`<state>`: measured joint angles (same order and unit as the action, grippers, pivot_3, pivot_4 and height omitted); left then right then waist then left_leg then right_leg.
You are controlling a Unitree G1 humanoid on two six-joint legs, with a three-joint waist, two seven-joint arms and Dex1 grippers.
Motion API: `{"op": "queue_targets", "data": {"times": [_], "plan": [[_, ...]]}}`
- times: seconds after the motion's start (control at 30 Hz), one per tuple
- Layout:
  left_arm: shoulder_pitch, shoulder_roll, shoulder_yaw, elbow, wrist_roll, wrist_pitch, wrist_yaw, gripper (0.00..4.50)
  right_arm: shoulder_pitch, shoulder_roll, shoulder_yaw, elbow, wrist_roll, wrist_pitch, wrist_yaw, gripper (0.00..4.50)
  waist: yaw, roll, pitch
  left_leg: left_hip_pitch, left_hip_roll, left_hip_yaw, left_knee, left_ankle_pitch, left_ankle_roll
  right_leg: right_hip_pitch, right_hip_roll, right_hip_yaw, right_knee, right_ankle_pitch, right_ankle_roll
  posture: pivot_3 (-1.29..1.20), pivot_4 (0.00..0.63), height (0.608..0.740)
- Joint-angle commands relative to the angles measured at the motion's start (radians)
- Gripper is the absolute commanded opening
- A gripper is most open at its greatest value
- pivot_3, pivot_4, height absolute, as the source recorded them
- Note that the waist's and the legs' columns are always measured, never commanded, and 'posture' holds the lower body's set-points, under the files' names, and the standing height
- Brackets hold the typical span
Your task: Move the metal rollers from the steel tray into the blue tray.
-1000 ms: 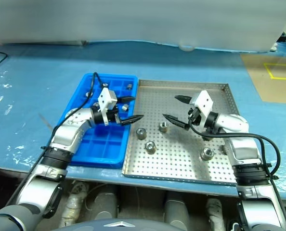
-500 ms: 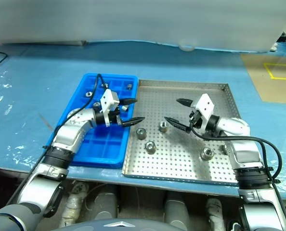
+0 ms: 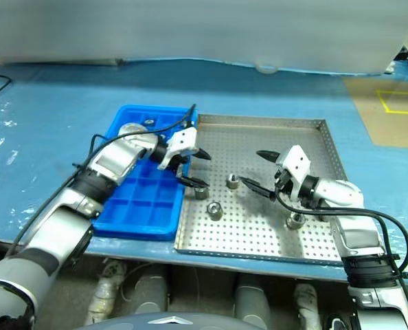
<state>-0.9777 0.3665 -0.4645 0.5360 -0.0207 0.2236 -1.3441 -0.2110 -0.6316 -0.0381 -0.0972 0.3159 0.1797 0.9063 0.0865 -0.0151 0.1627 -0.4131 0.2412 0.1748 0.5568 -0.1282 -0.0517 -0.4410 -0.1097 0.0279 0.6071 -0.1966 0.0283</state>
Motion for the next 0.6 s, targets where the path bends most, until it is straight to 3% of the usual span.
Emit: {"op": "queue_targets", "data": {"times": [0.03,0.37,0.47,0.6], "plan": [[-0.063,-0.025,-0.074,0.115,0.092,-0.088,-0.046,4.5,0.013,-0.005,-0.03,-0.059,0.006,-0.005,-0.022,4.48,-0.007,0.0,0.0,0.0,0.0,0.0,0.0,0.0,0.0,0.0,0.0,0.0,0.0,0.0,0.0,-0.16,0.15,0.74],[-0.214,-0.118,-0.159,0.384,0.253,-0.3,-0.151,4.5,0.084,0.01,-0.034,-0.104,-0.011,-0.013,-0.091,4.48,-0.018,0.0,0.0,0.0,-0.001,0.0,0.0,0.0,0.0,0.001,-0.001,0.0,-0.001,0.0,0.0,-0.21,0.15,0.74],[-0.22,-0.128,-0.177,0.407,0.281,-0.352,-0.216,3.91,0.09,0.015,-0.03,-0.107,-0.015,-0.016,-0.102,4.5,-0.022,0.0,0.0,0.001,-0.001,0.0,0.0,0.0,0.001,0.001,-0.001,0.0,-0.001,0.0,0.0,-0.22,0.15,0.74],[-0.221,-0.123,-0.221,0.409,0.297,-0.403,-0.27,2.6,0.085,0.021,-0.028,-0.101,-0.016,-0.021,-0.107,4.5,-0.023,0.0,0.0,0.001,0.0,0.0,-0.001,0.0,0.0,0.001,0.0,0.0,-0.001,0.0,0.0,-0.22,0.15,0.74]]}}
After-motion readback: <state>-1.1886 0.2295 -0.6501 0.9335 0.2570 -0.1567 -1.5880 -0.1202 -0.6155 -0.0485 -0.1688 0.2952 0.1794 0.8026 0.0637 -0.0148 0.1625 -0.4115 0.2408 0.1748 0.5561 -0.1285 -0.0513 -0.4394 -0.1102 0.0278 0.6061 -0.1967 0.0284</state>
